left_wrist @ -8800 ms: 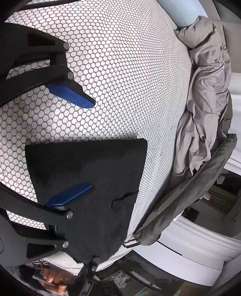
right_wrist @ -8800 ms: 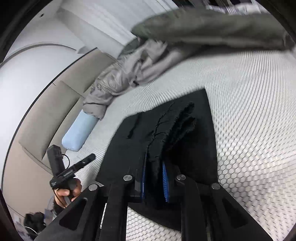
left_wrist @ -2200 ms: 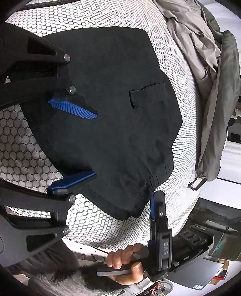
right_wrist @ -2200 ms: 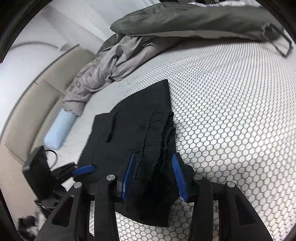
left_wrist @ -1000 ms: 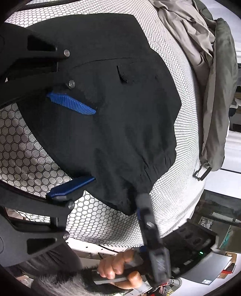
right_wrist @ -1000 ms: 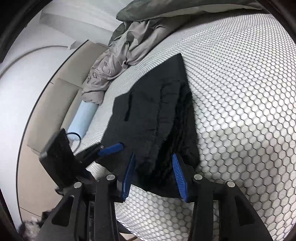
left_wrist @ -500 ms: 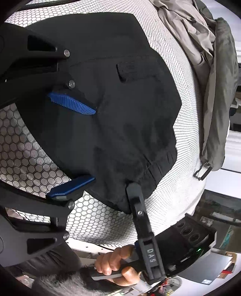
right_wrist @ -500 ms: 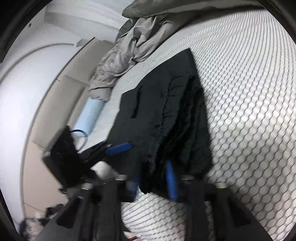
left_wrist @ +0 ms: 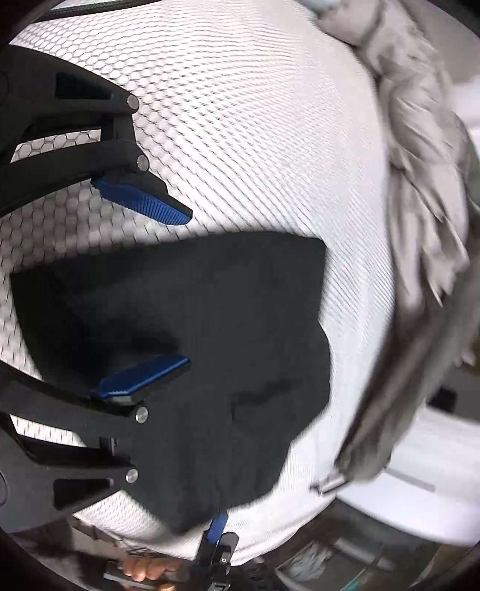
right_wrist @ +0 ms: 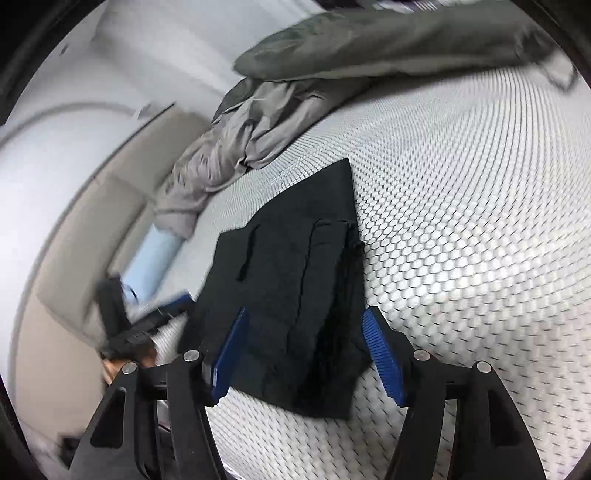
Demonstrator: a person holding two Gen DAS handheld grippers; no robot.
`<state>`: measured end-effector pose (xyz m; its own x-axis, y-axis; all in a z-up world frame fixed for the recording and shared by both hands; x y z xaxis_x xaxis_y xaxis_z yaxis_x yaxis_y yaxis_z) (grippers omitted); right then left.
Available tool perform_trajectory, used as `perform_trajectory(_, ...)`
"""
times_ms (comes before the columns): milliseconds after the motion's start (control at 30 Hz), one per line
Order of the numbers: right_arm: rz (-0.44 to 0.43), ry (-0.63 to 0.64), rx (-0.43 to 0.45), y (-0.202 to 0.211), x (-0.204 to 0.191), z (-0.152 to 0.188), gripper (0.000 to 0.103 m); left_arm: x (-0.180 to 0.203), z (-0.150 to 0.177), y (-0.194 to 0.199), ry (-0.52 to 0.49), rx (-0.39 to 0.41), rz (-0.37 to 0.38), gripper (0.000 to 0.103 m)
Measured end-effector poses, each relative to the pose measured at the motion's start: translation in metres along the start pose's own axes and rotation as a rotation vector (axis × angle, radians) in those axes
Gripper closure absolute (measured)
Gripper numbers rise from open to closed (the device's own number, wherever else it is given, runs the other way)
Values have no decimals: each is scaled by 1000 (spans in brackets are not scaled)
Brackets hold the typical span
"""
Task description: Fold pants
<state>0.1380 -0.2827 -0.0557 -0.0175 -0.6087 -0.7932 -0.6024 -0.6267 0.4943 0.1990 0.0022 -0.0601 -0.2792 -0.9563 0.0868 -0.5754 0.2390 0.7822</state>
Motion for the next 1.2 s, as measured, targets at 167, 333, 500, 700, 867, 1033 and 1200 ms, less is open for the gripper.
perform_trajectory(167, 121, -39, -80, -47, 17, -9, 46, -6, 7, -12, 4, -32, 97, 56)
perform_trajectory(333, -12, -93, -82, -48, 23, -14, 75, -22, -7, -14, 50, -3, 85, 70)
perform_trajectory(500, 89, -26, -25, -63, 9, -23, 71, -23, -15, -15, 52, 19, 38, 69)
perform_trajectory(700, 287, 177, 71, -34, -19, -11, 34, 0, 3, 31, -16, 124, -70, 19)
perform_trajectory(867, 260, 311, 144, -4, -48, 15, 1, 21, 18, 80, -51, 239, -116, 1)
perform_trajectory(1033, 195, 341, 146, 11, -69, 30, 0, 36, 39, 108, -1, 300, -163, 1)
perform_trajectory(1200, 218, 424, 218, 23, -80, 53, 0, 47, 57, 120, 11, 340, -151, 1)
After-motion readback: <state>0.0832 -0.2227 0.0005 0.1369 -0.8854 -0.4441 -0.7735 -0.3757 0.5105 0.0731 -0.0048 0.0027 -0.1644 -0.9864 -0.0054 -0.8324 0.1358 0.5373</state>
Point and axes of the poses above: each gripper's, at about its wrist camera, not at the fingertips, and y roughly against the way its jaws point, x to its right, z to its underside, the point moved 1 cm from there along -y, roughly the way its jaws point, and after that the axes turned 11 degrees about -y, right-handed, at the moved point
